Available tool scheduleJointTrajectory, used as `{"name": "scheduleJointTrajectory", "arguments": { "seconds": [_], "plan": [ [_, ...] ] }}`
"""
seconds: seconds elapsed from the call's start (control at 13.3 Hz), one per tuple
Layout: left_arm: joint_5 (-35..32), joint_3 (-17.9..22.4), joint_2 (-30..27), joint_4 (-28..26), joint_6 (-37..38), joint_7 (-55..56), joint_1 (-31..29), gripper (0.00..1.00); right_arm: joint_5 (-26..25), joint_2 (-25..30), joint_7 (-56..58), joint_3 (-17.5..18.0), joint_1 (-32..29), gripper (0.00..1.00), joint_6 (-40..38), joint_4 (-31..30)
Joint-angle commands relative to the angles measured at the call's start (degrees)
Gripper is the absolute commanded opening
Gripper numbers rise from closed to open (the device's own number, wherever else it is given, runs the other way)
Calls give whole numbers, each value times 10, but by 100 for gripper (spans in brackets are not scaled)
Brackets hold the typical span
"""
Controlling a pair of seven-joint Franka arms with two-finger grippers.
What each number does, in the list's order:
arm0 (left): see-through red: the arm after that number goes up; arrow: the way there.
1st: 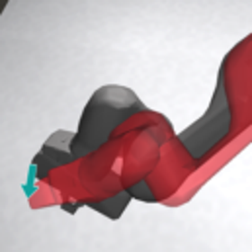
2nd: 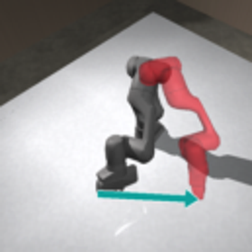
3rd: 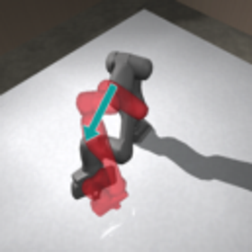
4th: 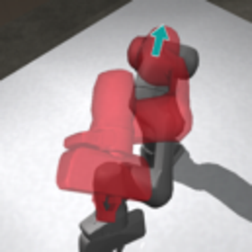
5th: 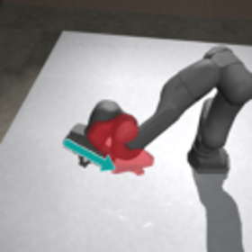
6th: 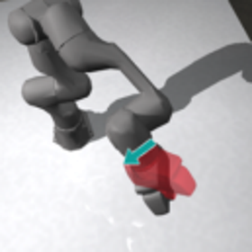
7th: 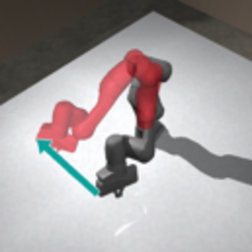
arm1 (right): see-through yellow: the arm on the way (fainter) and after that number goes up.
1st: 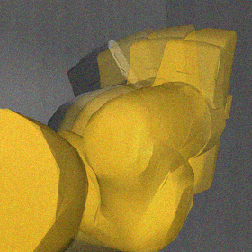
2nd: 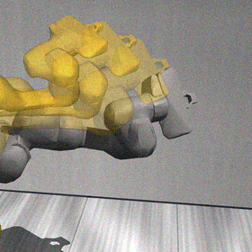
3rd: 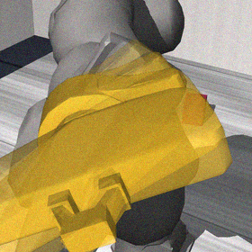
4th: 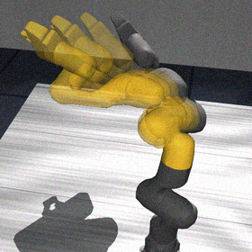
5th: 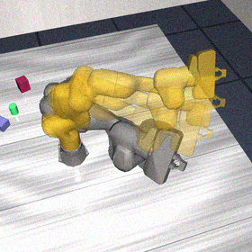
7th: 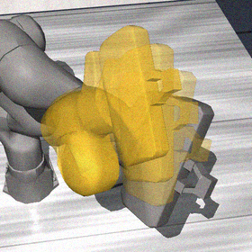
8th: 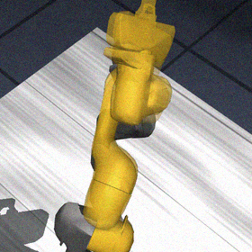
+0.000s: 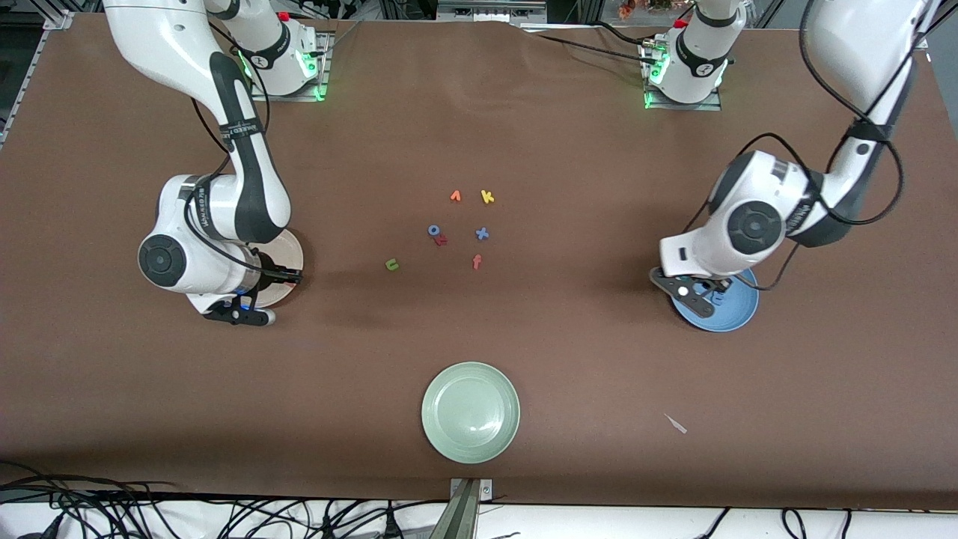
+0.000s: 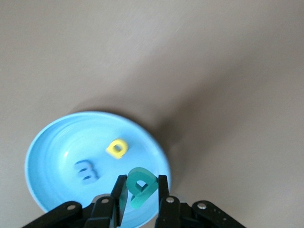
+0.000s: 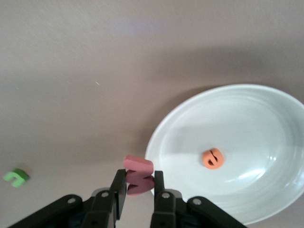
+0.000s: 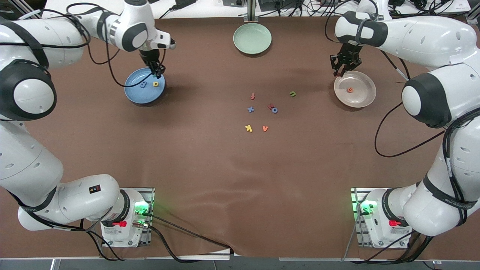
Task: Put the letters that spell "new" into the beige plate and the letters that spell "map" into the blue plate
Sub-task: 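Drop the teal letter into the blue plate while the right gripper places the pink w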
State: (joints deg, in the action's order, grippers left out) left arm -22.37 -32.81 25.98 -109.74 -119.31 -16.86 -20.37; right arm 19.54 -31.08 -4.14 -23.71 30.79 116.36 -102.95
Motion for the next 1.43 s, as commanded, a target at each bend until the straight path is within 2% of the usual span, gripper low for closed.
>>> {"name": "scheduleJointTrajectory", "arguments": {
  "seconds": [0.0,0.23,0.3,0.38,0.45,0.68,0.9,1.13,1.36],
  "plan": [
    [10,-6,14,-8,-4,-68,-43,8,-9,20,42,-16,3,10,16,-55],
    [3,-6,48,-38,-53,-69,-76,15,-8,13,67,-28,2,15,19,-64],
    [3,-6,48,-64,-85,-69,-83,19,-7,9,66,-29,1,36,18,-63],
    [3,-6,48,-80,-111,-69,-92,35,-6,8,59,-29,1,79,18,-61],
    [3,-5,47,-81,-115,-69,-93,97,-6,10,58,-28,2,100,15,-56],
    [2,-7,22,-77,-101,-81,-93,100,-1,14,40,-26,15,100,3,-31],
    [12,-9,-22,-57,-63,-120,-93,100,-1,12,-84,-18,50,100,3,-3],
    [35,-48,-35,45,69,-108,-86,100,4,12,-178,-17,91,100,10,2],
    [88,-50,-31,129,159,-30,-57,100,27,9,-233,-17,117,100,14,8]
  ]
}}
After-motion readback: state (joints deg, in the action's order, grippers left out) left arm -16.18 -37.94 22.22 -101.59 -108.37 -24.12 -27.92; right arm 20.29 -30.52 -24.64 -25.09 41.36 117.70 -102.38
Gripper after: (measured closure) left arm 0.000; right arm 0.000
